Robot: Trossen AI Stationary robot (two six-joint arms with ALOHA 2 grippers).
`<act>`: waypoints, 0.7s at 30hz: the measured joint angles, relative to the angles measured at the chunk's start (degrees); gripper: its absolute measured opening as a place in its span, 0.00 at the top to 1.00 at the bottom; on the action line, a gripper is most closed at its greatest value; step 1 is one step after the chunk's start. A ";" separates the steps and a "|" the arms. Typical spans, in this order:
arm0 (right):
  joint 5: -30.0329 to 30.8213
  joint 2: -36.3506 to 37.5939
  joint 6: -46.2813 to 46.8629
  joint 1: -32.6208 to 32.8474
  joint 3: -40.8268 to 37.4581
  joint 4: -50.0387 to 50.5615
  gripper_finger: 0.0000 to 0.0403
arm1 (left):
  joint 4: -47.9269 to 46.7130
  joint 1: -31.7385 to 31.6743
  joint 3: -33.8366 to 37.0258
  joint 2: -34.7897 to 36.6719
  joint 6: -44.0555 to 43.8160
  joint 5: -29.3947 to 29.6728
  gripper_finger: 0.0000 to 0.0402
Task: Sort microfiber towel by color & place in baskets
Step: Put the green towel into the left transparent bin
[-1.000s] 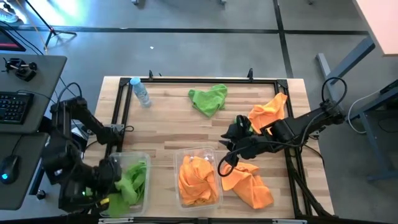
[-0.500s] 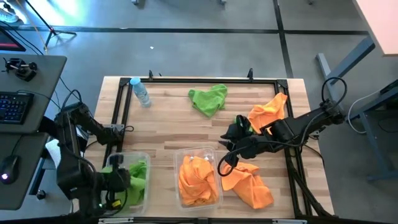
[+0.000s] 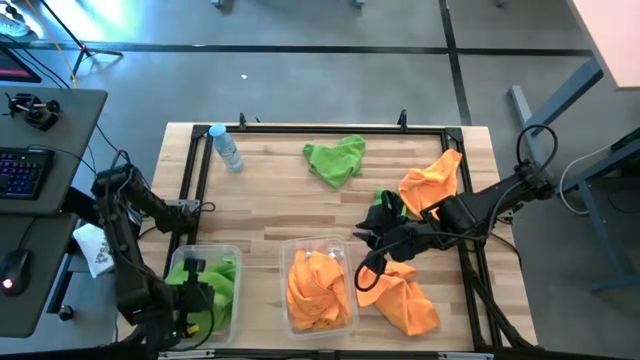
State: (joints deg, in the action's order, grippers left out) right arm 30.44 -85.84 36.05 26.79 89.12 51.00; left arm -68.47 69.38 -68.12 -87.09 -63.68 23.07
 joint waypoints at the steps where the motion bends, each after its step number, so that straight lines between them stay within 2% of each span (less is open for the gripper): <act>1: 0.00 0.00 0.00 0.00 0.00 0.00 0.78 | 0.95 -0.07 1.12 0.00 0.43 -0.05 1.00; 5: 1.04 0.00 -0.06 0.00 0.00 0.21 0.78 | 6.61 -1.03 5.21 0.00 3.43 -2.57 1.00; 10: 1.14 0.00 -0.03 -0.15 0.00 0.22 0.78 | 15.93 -3.28 10.69 0.00 10.15 -9.42 1.00; 16: 1.33 0.00 1.38 -0.15 0.00 0.22 0.78 | 19.87 -3.66 16.18 0.00 6.70 -6.30 1.00; 21: 1.33 0.00 1.47 -0.15 0.00 0.22 0.78 | 26.23 -3.60 20.57 0.04 4.63 -6.01 1.00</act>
State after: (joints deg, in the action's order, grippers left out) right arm 31.77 -85.84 37.53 26.63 89.12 51.22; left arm -42.24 65.78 -47.55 -87.05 -59.05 17.06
